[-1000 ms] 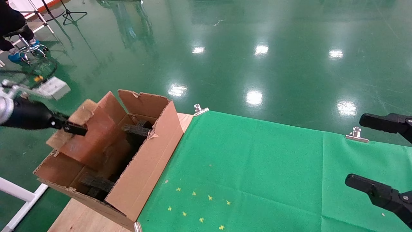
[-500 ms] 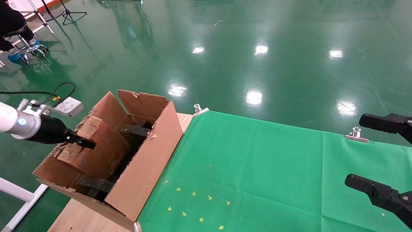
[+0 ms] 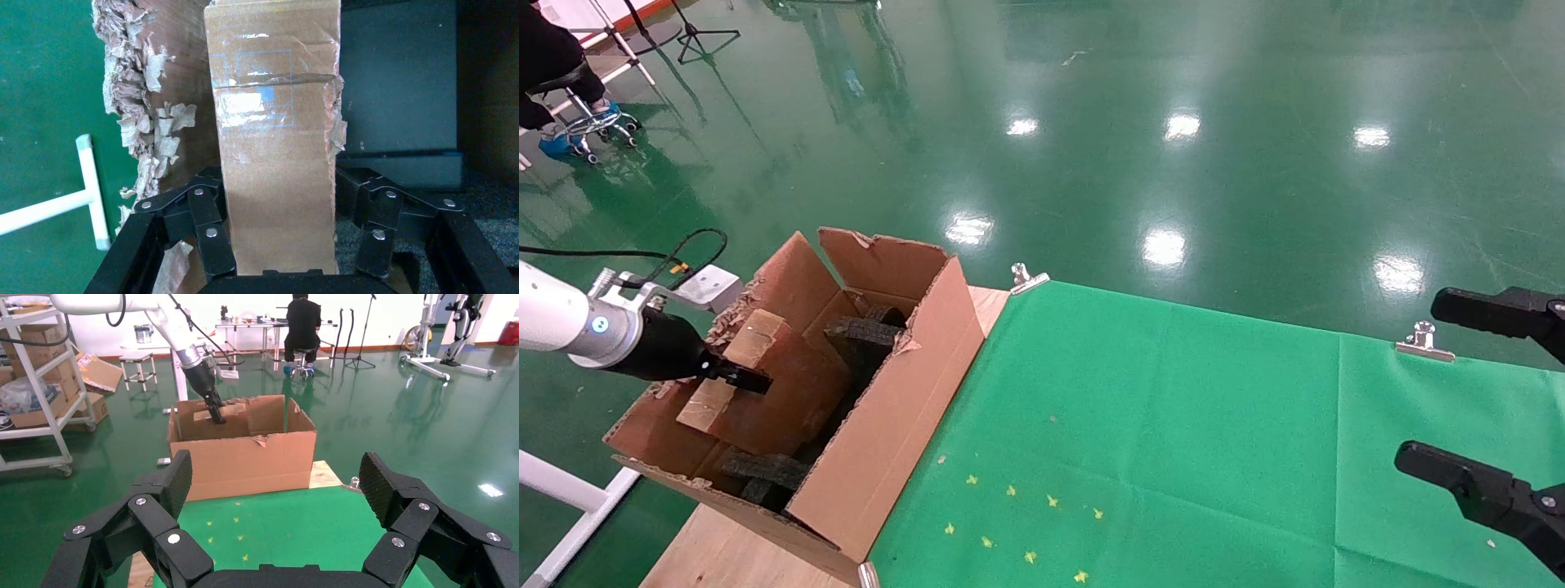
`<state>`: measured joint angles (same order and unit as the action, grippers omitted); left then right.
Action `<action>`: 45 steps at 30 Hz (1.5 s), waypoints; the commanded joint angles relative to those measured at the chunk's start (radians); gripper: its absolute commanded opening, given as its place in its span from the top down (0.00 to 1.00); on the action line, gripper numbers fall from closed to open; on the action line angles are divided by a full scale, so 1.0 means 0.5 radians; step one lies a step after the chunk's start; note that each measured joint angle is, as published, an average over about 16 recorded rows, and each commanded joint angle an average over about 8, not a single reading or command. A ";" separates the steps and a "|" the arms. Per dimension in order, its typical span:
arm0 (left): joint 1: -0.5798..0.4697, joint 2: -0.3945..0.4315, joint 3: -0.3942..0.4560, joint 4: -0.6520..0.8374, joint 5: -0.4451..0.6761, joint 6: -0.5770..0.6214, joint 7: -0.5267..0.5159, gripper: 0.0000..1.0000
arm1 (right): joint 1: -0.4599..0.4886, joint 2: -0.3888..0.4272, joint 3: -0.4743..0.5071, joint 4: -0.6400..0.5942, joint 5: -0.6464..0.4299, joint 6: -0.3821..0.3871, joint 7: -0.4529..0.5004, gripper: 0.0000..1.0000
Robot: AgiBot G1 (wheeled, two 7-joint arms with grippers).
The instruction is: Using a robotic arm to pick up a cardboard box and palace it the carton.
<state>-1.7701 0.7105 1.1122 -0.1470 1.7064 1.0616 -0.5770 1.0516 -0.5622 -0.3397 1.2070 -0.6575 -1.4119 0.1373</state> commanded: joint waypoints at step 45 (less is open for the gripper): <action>-0.323 -0.252 -0.081 -0.761 -0.118 0.346 -0.041 0.00 | 0.000 0.000 0.000 -0.001 0.000 0.001 0.000 0.00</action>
<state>-1.9224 0.5837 1.0625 -0.5416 1.6355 1.2388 -0.5934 1.0514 -0.5621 -0.3397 1.2067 -0.6576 -1.4116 0.1373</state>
